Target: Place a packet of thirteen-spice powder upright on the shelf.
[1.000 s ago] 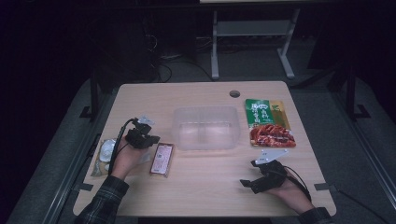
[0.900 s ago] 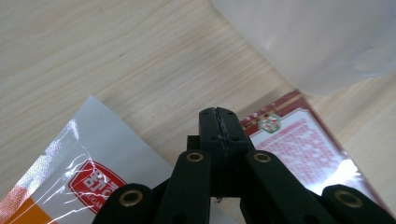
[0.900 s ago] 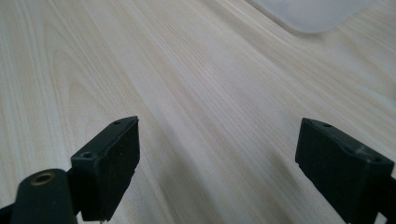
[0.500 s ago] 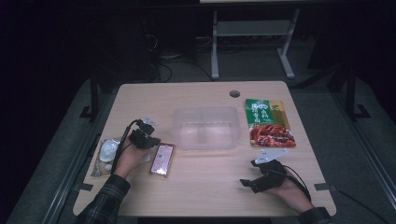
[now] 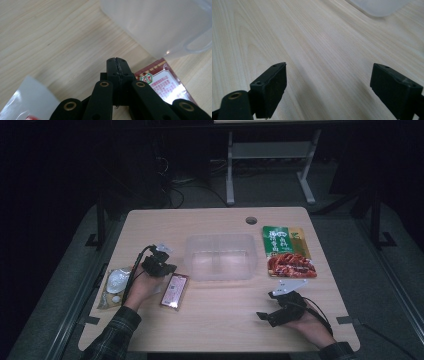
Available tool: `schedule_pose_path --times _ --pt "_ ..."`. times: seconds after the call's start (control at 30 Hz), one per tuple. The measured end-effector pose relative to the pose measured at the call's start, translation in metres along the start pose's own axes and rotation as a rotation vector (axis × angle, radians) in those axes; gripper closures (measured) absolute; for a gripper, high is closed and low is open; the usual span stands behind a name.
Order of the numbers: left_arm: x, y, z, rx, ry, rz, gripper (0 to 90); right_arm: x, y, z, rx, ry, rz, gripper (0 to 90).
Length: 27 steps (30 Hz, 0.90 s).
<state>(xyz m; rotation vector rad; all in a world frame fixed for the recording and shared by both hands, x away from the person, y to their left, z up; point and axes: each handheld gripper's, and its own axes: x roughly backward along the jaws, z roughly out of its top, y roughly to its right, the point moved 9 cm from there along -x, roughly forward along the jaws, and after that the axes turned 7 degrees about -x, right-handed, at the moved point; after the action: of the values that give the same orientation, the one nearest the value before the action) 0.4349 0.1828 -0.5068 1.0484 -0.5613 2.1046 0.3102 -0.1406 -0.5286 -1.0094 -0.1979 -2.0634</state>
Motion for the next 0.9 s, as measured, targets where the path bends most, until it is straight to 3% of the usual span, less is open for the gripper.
schedule_pose_path --times 0.23,0.47,0.57,0.67,0.7,0.77,0.9 --pt "-0.004 0.011 0.001 -0.025 -0.018 -0.03 89.9 0.001 0.0 0.0 -0.01 -0.001 -0.002 13.5" --pt "0.0 0.029 -0.009 -0.046 -0.046 -0.112 89.9 0.002 0.001 0.0 -0.006 0.003 -0.005 13.5" --pt "0.009 0.026 -0.006 -0.057 -0.023 -0.077 89.9 0.002 0.001 0.0 -0.011 0.002 -0.005 13.5" --pt "0.014 0.02 -0.007 -0.024 -0.022 -0.021 89.9 0.003 0.0 0.0 -0.01 0.004 -0.004 13.5" --pt "0.014 0.02 -0.007 -0.024 -0.022 -0.021 89.9 0.003 0.0 0.0 -0.011 0.005 -0.003 13.5" --pt "0.01 0.02 -0.013 -0.016 -0.069 -0.014 89.9 0.003 0.001 0.0 -0.01 0.005 -0.004 13.5" --pt "0.008 0.026 -0.012 -0.018 -0.072 -0.035 89.9 0.003 0.0 0.0 -0.008 0.006 -0.003 13.5"
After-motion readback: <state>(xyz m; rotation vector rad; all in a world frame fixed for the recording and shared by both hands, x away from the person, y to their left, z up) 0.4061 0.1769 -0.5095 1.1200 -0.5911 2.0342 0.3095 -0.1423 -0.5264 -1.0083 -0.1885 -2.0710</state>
